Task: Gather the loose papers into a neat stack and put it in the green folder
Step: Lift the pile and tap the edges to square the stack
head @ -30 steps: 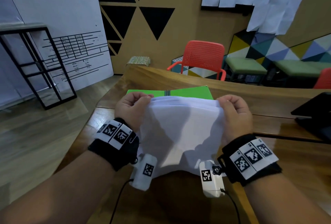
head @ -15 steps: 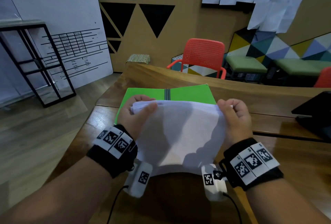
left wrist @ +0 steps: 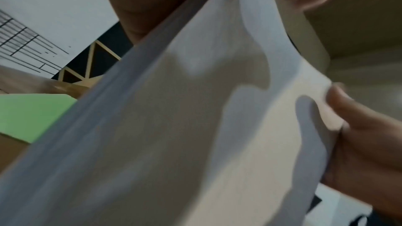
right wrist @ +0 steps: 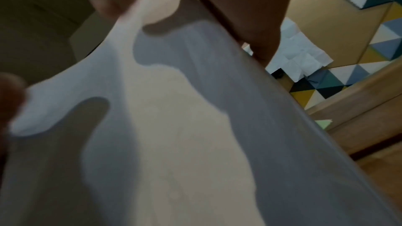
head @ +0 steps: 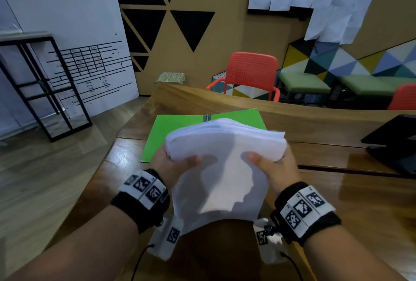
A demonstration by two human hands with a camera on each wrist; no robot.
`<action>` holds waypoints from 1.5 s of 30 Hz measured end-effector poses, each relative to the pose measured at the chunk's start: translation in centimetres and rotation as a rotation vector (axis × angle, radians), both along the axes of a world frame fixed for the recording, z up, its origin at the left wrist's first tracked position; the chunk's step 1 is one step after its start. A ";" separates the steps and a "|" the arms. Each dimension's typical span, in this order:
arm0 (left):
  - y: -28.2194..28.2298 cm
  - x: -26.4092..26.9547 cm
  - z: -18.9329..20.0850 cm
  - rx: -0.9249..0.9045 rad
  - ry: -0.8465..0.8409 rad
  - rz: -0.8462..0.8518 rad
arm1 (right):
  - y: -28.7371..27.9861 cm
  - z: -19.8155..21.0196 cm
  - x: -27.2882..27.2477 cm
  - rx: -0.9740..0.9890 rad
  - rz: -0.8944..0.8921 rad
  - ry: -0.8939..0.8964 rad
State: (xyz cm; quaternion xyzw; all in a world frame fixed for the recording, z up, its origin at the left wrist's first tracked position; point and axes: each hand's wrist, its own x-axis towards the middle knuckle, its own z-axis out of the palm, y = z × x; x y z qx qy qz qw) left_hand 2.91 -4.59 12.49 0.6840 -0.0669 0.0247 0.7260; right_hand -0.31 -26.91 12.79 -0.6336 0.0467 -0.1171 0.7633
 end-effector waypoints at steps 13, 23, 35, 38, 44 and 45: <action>-1.0 -0.7 1.4 0.020 0.087 0.110 | -0.2 -0.5 -1.0 0.121 0.067 0.046; -2.0 -0.3 3.8 -0.239 -0.072 0.130 | 0.5 2.6 -1.2 -0.044 -0.237 -0.183; -1.6 -0.3 1.0 0.038 0.025 -0.021 | 0.4 0.1 -1.1 0.068 -0.099 -0.035; -2.2 -1.0 1.2 -0.036 0.092 0.065 | 0.4 0.5 -1.1 0.102 -0.144 -0.065; -2.1 -0.1 2.9 -0.230 0.053 0.084 | -0.6 2.1 -1.1 0.114 -0.180 -0.026; -2.2 0.1 3.2 -0.267 0.069 0.113 | -0.5 2.0 -0.7 0.103 -0.204 -0.023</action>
